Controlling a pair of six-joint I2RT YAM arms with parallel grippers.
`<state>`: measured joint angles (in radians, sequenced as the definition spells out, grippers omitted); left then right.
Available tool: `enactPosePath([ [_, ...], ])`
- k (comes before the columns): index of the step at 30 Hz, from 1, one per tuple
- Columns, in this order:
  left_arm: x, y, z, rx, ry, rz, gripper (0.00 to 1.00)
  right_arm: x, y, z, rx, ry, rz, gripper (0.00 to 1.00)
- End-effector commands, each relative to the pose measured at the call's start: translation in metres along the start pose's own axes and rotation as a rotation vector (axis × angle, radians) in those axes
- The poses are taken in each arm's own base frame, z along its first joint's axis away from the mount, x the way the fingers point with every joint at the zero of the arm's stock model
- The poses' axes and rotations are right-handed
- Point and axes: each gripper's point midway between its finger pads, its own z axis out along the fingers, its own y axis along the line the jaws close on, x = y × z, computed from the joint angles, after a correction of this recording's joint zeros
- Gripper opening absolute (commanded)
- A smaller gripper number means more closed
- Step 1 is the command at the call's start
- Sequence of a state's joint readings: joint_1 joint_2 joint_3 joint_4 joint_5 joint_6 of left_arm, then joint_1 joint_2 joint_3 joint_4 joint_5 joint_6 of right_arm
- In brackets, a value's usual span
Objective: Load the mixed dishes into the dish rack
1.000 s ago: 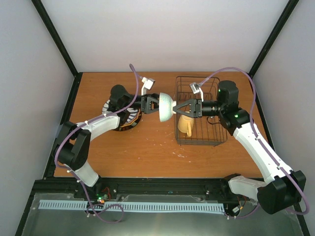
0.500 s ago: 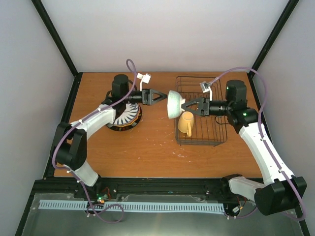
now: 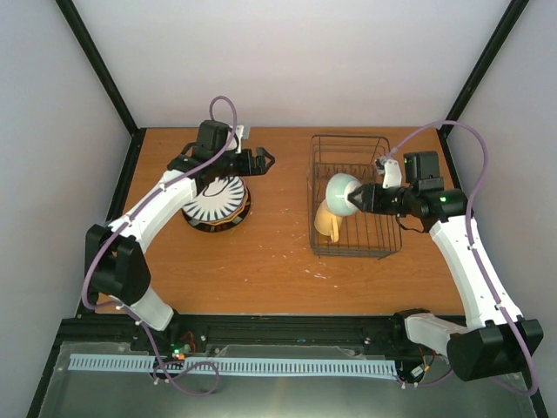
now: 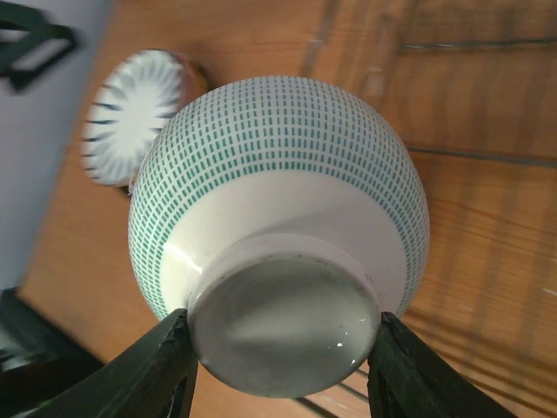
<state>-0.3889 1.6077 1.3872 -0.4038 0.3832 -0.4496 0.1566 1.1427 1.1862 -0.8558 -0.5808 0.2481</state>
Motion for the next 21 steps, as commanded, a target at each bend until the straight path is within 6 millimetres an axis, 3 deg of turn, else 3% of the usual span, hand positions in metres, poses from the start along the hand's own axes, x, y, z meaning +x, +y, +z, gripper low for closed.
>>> enactPosePath([
  [1,-0.002,0.045,-0.032,-0.316,-0.027,0.040,1.00,-0.001,-0.057,-0.018,0.354,-0.029,-0.037,0.03],
  [9,0.007,0.078,-0.049,-0.513,-0.012,0.046,1.00,0.005,-0.098,-0.021,0.563,0.025,0.008,0.03],
  [21,0.026,0.106,-0.054,-0.612,0.036,0.038,1.00,0.038,-0.126,0.018,0.581,0.181,0.068,0.03],
])
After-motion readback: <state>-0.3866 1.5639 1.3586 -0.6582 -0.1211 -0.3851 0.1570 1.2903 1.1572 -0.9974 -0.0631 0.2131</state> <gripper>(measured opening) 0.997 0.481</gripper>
